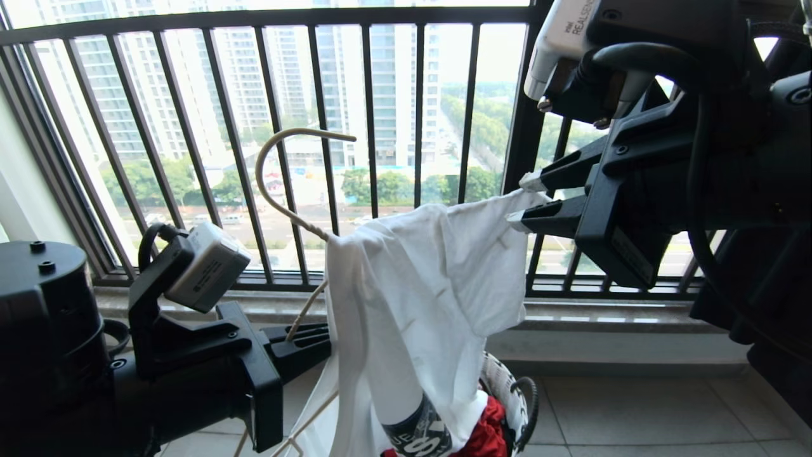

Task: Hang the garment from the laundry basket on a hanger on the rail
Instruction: Hang the clothes on the clothes rack

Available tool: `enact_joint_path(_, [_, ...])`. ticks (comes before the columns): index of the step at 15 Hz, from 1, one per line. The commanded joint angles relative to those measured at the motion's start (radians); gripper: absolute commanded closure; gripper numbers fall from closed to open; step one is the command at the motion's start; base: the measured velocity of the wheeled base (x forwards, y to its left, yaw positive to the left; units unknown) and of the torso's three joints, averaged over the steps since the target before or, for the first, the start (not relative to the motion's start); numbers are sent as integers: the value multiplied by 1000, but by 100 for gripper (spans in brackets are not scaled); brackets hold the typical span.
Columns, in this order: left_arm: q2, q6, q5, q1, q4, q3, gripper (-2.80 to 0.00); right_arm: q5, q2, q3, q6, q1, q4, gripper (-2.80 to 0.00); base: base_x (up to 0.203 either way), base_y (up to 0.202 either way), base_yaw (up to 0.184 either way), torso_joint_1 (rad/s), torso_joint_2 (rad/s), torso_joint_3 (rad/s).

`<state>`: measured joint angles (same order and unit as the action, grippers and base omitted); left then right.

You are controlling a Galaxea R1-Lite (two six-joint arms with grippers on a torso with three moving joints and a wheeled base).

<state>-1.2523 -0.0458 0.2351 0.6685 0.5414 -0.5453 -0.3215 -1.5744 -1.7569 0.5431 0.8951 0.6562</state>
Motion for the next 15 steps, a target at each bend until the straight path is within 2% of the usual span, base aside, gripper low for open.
enact_joint_path(1, [36, 20, 19, 2, -34, 2, 0, 16, -87, -77, 8, -7, 7, -280, 0, 0, 0, 0, 0, 0])
enact_joint_path(4, [61, 24, 33, 2, -73, 1, 0, 81, -147, -158, 27, -8, 44, -280, 0, 0, 0, 0, 0, 0])
enact_joint_path(6, [76, 24, 35, 2, -77, -1, 0, 169, -166, -187, 41, -7, 110, -280, 0, 0, 0, 0, 0, 0])
enact_joint_path(12, [95, 53, 42, 2, -81, 9, 0, 387, -170, -196, 75, -8, 134, -280, 0, 0, 0, 0, 0, 0])
enact_joint_path(15, [123, 56, 74, 2, -106, 10, 0, 451, -171, -194, 86, -8, 134, -280, 0, 0, 0, 0, 0, 0])
